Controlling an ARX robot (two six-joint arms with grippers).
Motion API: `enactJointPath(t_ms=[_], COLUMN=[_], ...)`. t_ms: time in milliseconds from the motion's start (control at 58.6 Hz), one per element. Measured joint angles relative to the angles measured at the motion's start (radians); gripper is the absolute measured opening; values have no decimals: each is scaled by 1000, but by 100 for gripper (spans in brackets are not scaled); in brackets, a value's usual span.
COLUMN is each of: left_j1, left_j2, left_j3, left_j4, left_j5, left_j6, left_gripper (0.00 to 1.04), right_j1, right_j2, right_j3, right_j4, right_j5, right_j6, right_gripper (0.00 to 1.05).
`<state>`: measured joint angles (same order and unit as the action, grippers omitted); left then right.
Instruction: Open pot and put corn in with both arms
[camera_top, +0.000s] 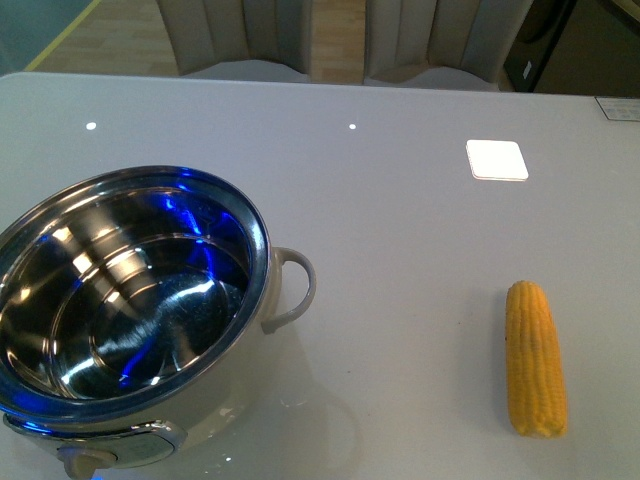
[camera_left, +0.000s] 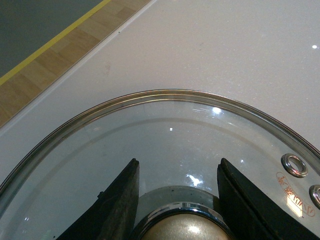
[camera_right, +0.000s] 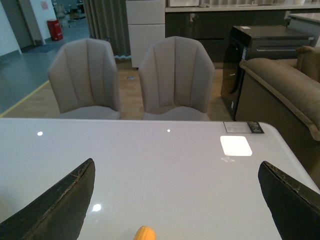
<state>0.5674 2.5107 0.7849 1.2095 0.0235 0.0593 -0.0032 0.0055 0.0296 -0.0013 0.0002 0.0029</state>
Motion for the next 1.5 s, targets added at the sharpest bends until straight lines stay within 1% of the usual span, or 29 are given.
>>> enactJointPath(t_ms=[307, 341, 359, 444, 461, 478, 615, 632, 700, 871, 1059, 1161, 1263, 1332, 1502], left_j1=[3, 3, 3, 3, 3, 3, 8, 8, 14, 33, 51, 53, 51, 46, 41], left_j2=[37, 37, 37, 38, 38, 38, 35, 34, 17, -79, -322, -533, -678, -842, -1115], left_j3=[26, 26, 26, 27, 27, 27, 24, 24, 11, -26, -84, -129, -162, -202, -297], left_j4=[0, -1, -1, -12, -13, -17, -27, -27, -33, -59, -148, -238, -298, -374, -525], left_j5=[-6, -7, -11, -13, -13, -13, -12, -12, -10, 7, 75, 130, 166, 213, 307], left_j6=[-20, -24, -26, -31, -31, -33, -43, -42, -46, -47, -49, -50, -56, -69, -85], left_gripper=[42, 49, 55, 71, 73, 78, 99, 99, 97, 98, 98, 98, 98, 98, 98], right_j1=[0, 0, 0, 0, 0, 0, 0, 0, 0, 0, 0, 0, 0, 0, 0], right_j2=[0, 0, 0, 0, 0, 0, 0, 0, 0, 0, 0, 0, 0, 0, 0], right_j3=[0, 0, 0, 0, 0, 0, 0, 0, 0, 0, 0, 0, 0, 0, 0], right_j4=[0, 0, 0, 0, 0, 0, 0, 0, 0, 0, 0, 0, 0, 0, 0], right_j5=[0, 0, 0, 0, 0, 0, 0, 0, 0, 0, 0, 0, 0, 0, 0], right_j6=[0, 0, 0, 0, 0, 0, 0, 0, 0, 0, 0, 0, 0, 0, 0], right_gripper=[96, 96, 96, 96, 96, 96, 96, 96, 96, 96, 96, 96, 96, 96, 96])
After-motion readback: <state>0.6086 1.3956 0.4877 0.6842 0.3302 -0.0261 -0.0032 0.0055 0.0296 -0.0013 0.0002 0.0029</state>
